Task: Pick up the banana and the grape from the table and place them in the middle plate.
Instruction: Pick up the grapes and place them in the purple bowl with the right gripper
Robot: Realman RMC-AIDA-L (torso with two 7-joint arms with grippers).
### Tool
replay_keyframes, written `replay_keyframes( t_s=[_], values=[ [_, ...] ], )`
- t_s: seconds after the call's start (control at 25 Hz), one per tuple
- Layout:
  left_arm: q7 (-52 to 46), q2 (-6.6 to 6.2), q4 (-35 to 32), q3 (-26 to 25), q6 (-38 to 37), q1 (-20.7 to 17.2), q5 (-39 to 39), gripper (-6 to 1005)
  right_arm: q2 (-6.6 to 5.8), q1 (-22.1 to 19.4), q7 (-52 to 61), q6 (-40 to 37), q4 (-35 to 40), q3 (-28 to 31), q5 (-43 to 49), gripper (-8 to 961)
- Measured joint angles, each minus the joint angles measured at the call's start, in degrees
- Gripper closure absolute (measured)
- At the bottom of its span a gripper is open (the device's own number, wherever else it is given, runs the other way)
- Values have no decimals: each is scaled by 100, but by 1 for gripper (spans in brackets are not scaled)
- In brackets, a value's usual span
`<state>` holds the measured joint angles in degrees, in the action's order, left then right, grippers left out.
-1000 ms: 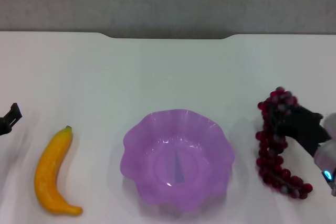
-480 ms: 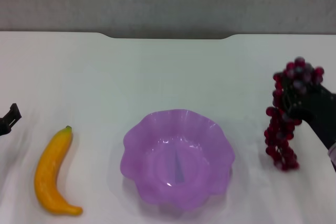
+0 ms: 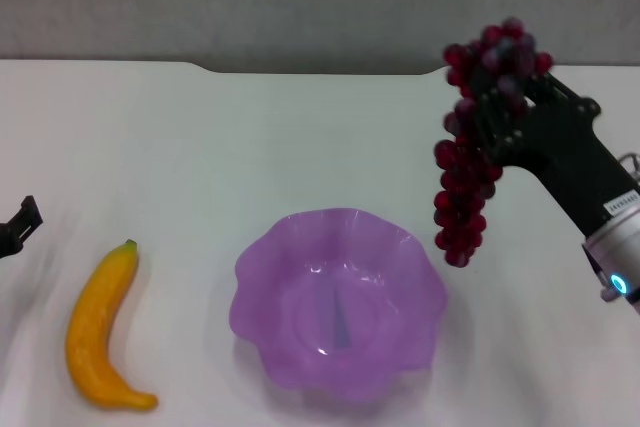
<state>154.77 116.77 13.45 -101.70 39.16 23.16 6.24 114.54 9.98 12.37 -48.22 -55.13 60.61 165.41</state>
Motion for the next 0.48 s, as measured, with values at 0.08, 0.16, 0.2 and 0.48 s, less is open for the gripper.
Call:
replay_keyframes(
  t_s=[0.08, 0.16, 0.2, 0.48],
  values=[
    [0, 1, 0, 4, -6, 6, 0, 106, -14, 55, 46, -51, -89, -59, 42, 629],
    [0, 2, 0, 8, -12, 19, 15, 105, -27, 140, 50, -97, -104, -159, 42, 629],
    [0, 4, 0, 10, -15, 30, 28, 105, -31, 203, 53, -110, -90, -234, 45, 630],
    [-3, 20, 0, 11, -17, 88, 54, 105, 45, 919, 108, -78, 834, -828, 27, 631]
  ],
)
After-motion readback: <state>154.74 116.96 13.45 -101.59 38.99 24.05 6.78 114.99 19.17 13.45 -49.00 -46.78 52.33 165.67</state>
